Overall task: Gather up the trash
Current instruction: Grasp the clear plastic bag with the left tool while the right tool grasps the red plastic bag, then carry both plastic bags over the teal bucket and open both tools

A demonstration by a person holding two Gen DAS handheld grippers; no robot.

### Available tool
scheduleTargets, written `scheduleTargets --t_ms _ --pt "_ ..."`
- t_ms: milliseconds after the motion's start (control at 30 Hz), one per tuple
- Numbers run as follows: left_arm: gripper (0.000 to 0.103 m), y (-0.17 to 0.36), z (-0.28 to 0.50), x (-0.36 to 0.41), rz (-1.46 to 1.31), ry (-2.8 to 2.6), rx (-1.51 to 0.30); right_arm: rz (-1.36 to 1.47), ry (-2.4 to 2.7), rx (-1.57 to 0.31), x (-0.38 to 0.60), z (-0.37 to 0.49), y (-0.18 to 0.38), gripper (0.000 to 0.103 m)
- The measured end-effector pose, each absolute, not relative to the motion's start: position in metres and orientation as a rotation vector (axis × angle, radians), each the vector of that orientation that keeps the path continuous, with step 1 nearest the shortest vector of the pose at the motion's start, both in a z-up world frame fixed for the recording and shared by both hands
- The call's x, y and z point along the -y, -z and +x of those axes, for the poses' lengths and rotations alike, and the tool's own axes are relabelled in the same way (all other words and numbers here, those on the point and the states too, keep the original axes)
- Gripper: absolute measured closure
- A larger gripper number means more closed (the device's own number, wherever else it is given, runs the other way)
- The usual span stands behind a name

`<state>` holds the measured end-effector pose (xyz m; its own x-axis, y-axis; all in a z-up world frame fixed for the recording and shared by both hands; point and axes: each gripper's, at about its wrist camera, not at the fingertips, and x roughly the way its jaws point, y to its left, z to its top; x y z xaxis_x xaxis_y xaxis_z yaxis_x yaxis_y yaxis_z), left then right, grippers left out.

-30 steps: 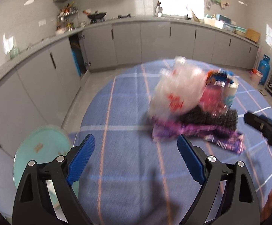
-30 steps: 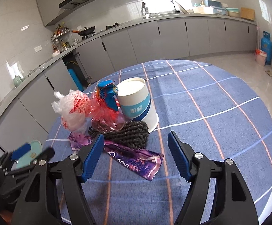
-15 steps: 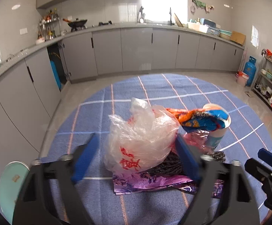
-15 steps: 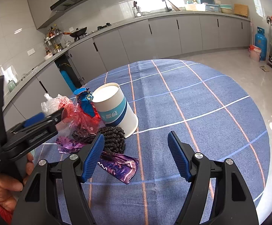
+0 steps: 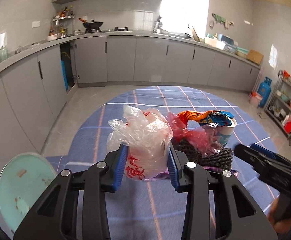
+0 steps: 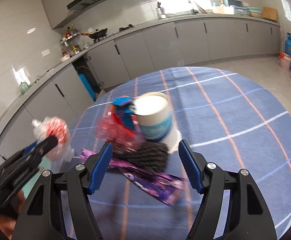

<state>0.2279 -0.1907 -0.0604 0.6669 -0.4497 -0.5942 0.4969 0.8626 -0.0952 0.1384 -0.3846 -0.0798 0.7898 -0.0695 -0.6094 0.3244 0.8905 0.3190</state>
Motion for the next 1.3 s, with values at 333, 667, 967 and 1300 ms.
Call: scheduleTargets --t_ms 333,667,967,1300 --pt "0.065 0.06 0.22 0.137 0.037 0.445 -0.669 0.433 0.212 -0.709 0.361 0.207 0.098 0.053" --pt "0.065 0.061 0.218 0.117 -0.006 0.426 -0.671 0.44 0.175 -0.706 0.352 0.194 0.095 0.097" --pt "0.065 0.063 0.22 0.106 -0.016 0.391 -0.666 0.408 0.185 -0.64 0.344 0.191 0.079 0.042" --pt "0.065 0.062 0.221 0.095 -0.025 0.363 -0.67 0.371 0.217 -0.742 0.342 0.223 0.107 0.089"
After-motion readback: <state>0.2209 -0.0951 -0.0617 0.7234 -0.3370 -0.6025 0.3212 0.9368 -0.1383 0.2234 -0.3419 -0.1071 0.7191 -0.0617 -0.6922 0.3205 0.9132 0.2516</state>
